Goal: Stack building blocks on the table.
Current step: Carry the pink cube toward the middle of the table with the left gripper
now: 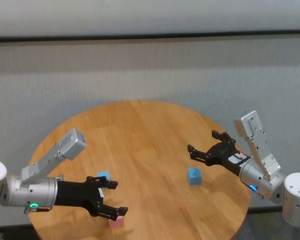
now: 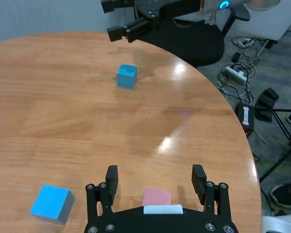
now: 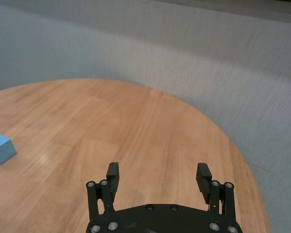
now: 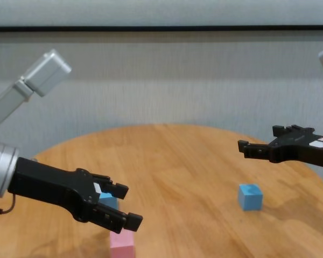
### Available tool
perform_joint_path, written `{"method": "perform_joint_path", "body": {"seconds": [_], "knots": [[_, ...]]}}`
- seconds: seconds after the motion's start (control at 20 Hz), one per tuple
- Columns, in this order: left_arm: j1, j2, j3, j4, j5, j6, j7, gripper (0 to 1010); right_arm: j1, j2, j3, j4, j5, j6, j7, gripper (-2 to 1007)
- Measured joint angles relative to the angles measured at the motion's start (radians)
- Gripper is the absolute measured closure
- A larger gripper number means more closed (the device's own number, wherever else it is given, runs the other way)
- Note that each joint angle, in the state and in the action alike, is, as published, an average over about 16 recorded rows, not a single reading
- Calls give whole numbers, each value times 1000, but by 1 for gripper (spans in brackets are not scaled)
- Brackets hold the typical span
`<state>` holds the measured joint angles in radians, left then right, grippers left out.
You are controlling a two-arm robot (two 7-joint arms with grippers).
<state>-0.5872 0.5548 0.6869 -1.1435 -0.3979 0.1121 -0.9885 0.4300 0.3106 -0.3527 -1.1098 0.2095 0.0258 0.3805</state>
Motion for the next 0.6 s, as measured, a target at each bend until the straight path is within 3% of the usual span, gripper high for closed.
{"method": "perform_joint_path", "body": {"seconds": [0.6], "knots": [[-38,-5,57,42,11,20,-12,10,0,0,0,0,0,0,0,5]]}}
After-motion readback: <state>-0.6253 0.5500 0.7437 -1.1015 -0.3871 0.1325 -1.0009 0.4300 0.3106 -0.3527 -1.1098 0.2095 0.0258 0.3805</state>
